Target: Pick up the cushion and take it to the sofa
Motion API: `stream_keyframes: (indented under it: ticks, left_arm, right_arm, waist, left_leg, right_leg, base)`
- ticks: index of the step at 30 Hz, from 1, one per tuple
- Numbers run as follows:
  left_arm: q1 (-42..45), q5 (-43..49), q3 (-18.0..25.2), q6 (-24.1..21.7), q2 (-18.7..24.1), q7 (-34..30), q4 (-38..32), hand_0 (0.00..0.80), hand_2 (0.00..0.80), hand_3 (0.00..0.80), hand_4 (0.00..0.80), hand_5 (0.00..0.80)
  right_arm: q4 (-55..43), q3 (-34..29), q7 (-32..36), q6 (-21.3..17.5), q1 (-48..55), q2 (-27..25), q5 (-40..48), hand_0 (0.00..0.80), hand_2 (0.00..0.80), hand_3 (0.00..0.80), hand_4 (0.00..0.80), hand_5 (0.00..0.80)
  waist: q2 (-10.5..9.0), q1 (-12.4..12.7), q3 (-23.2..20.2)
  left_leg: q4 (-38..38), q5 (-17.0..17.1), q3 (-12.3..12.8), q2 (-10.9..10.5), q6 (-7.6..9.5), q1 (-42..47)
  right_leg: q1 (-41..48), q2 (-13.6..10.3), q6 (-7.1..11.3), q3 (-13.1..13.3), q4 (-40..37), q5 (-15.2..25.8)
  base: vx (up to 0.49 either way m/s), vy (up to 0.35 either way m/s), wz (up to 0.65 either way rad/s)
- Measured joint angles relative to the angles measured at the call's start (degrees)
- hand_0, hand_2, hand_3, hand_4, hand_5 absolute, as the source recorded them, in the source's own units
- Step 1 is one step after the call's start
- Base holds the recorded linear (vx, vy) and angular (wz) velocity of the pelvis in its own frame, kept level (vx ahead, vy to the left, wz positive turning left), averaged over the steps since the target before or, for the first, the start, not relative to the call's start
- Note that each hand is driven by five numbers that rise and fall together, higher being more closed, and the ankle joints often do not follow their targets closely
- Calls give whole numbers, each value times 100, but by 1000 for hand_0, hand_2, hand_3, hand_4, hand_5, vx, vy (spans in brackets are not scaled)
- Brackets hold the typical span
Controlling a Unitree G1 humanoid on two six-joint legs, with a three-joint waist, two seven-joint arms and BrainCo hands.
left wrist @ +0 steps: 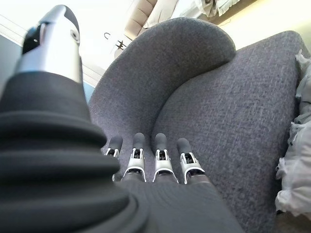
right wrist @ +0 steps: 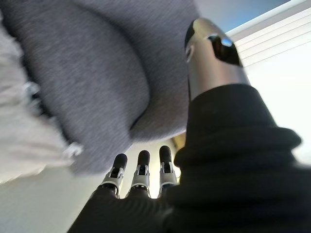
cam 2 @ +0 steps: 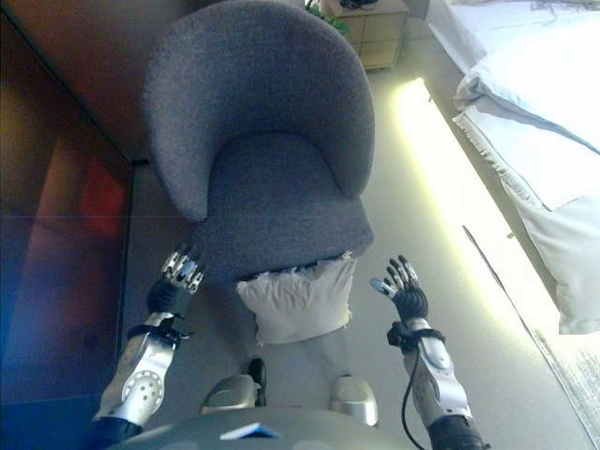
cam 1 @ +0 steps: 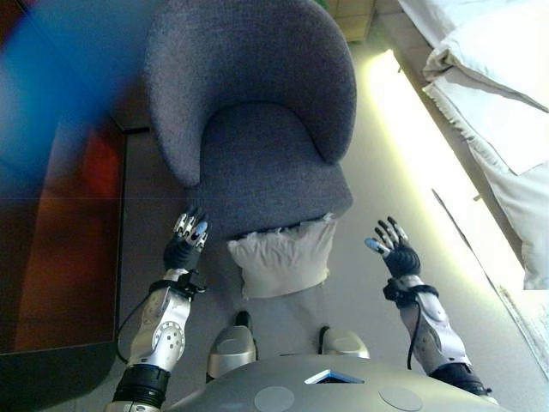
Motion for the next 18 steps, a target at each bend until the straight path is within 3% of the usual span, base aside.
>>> stream_keyframes:
  ticks: [1,3,4,7,9,12,15,16,18]
  left_arm:
    - [2,1,0,2,-1,-9,68,0,0,0,0,0]
    - [37,3,0,9,17,-31,72,0,0,0,0,0]
    - [57,2,4,8,62,-39,66,0,0,0,0,0]
    - [114,0,83,12,248,-103,58,0,0,0,0,0]
    - [108,0,77,13,316,-109,60,0,0,0,0,0]
    - [99,0,43,14,327,-111,74,0,0,0,0,0]
    - [148,1,22,16,412,-134,71,0,0,0,0,0]
    - [161,3,-26,37,418,-134,73,0,0,0,0,0]
    - [246,8,-66,37,351,-136,24,0,0,0,0,0]
  right_arm:
    - [-3,25,-23,-2,-1,14,-3,0,0,0,0,0]
    - [-12,43,-61,-14,127,50,-21,0,0,0,0,0]
    - [-12,64,-66,-14,249,57,-28,0,0,0,0,0]
    - [-15,94,-89,-16,501,58,-51,0,0,0,0,0]
    - [-6,127,-119,-54,580,59,-43,0,0,0,0,0]
    - [4,130,-140,-102,564,75,13,0,0,0,0,0]
    - [58,115,-143,-102,587,166,57,0,0,0,0,0]
    - [129,104,-140,-101,594,182,59,0,0,0,0,0]
    - [172,50,-117,-100,629,175,59,0,0,0,0,0]
  waist:
    - [49,3,15]
    - [166,-3,-1]
    - [180,-4,-13]
    - [160,-20,-27]
    - [75,-52,-62]
    - [-130,-194,-77]
    - [-528,-337,-104]
    - [-579,-377,-105]
    - [-568,-326,-99]
  left_leg:
    - [64,-49,2,0,16,-8]
    - [16,-21,-3,-10,142,58]
    - [-56,15,2,-41,199,115]
    - [-200,103,4,-95,345,180]
    - [-242,117,1,-101,359,162]
    - [-273,118,-24,-119,358,159]
    - [-266,72,-211,-185,154,187]
    - [-267,51,-328,-145,66,224]
    - [-266,-21,-313,30,-86,417]
  right_leg:
    - [-198,-62,-117,-90,444,74]
    - [-495,-119,-536,-148,1014,362]
    - [-587,-152,-615,-161,1158,521]
    - [-874,-246,-446,-99,1077,567]
    - [-896,-179,-84,93,252,645]
    - [-906,-66,252,228,-717,862]
    - [-651,17,276,245,-1426,1064]
    - [-575,68,188,218,-1424,1315]
    - [-463,231,-11,48,-1372,1436]
  base:
    - [132,202,-16]
    - [125,109,1]
    - [132,4,1]
    - [125,-138,2]
    - [120,-190,0]
    - [190,-141,5]
    - [239,-146,33]
    - [242,-162,53]
    - [265,-169,13]
